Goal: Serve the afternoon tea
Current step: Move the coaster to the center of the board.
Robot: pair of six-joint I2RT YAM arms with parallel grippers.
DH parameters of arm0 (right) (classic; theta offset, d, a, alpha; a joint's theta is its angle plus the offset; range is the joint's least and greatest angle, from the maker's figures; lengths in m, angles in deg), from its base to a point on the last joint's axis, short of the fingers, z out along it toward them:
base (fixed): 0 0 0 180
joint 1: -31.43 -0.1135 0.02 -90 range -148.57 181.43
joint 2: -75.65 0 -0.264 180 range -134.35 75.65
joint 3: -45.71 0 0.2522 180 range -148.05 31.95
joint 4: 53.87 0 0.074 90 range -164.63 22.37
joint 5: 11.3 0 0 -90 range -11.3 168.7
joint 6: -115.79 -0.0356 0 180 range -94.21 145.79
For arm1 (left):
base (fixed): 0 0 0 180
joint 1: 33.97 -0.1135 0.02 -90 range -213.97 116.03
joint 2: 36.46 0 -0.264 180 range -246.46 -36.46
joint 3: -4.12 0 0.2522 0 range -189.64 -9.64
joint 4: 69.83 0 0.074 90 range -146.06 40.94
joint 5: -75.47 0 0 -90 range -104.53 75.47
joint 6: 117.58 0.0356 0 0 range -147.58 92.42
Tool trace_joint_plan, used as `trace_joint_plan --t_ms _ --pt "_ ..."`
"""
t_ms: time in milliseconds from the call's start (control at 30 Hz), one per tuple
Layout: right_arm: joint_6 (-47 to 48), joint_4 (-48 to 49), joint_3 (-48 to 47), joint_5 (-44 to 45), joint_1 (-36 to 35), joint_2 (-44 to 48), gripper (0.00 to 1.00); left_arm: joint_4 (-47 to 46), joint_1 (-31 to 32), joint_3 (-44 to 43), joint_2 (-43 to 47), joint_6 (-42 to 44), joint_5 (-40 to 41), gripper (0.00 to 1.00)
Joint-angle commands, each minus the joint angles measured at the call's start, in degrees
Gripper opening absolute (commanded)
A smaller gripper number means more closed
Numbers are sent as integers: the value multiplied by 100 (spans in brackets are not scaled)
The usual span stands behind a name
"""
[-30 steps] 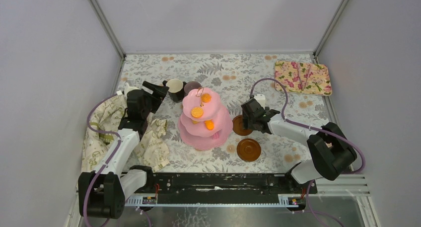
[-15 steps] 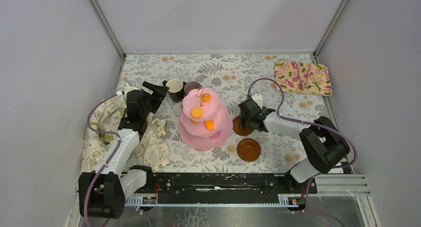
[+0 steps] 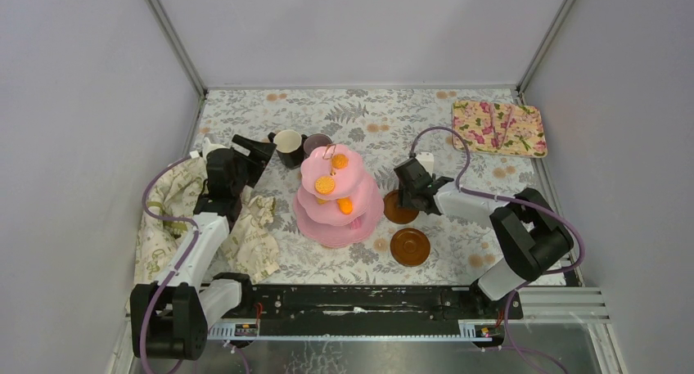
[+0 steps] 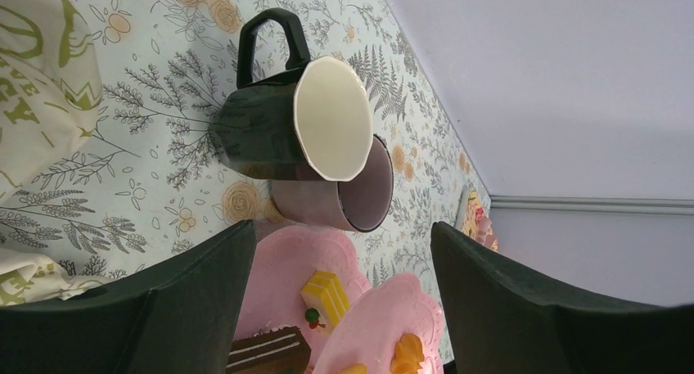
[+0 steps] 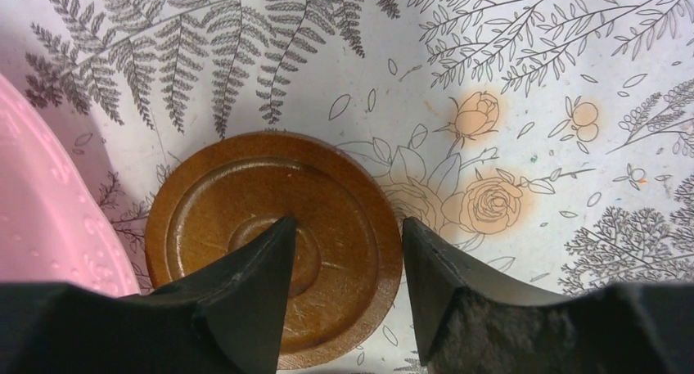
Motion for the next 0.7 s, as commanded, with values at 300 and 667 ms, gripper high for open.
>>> trace_joint_plan --t_ms 300,667 --pt "-147 98 218 -669 885 -437 43 -376 -107 62 41 84 -188 85" --pt "-197 -125 -433 -650 1472 -1026 43 -381 -140 45 17 91 -252 86"
